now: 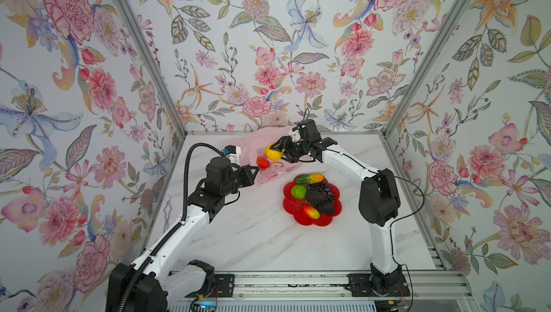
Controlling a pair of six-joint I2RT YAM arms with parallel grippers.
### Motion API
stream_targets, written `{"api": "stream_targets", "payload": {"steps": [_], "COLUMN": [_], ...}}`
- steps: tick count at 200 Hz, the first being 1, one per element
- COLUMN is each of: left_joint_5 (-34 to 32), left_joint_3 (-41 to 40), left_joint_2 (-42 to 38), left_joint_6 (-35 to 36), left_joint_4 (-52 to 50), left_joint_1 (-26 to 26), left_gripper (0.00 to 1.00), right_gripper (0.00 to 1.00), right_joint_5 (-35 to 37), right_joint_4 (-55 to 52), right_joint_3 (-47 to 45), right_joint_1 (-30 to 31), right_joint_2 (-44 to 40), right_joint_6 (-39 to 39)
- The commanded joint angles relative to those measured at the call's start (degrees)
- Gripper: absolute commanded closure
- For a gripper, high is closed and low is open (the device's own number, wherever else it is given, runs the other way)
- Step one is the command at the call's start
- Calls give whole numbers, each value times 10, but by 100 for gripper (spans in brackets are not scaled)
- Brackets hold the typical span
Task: Place the fruits into the plastic bag
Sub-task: Place the fruit in the plastic bag.
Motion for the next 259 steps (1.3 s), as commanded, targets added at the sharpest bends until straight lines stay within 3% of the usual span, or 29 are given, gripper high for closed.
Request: {"api": "stream_targets", "payload": {"steps": [1, 46, 93, 127, 230, 259], "left_joint_5": [-10, -19, -17, -18, -27, -32], "left_joint_3": [9, 11, 6, -1, -32, -42], "left_joint_2": [3, 5, 11, 7, -22, -42], "left_joint_6": [-8, -6, -5, -7, -3, 10], "left_joint_4": [0, -14, -15, -9, -9, -31], "left_joint_1": [-5, -5, -5, -5, -4, -4], "left_gripper": [100, 100, 100, 100, 100, 100], "right_gripper": [37, 34, 23, 11, 10, 9], "right_joint_5": [-38, -60, -71, -74, -37, -13], "right_joint_4": [-19, -15, -3, -4, -63, -123], "right_joint_3": [83, 193, 191, 170, 101, 73], "right_joint_1": [16, 36, 44, 43, 28, 17], "right_joint_2": [68, 179, 195, 168, 14, -55], "right_joint_6": [-4, 24, 24, 4, -60, -112]}}
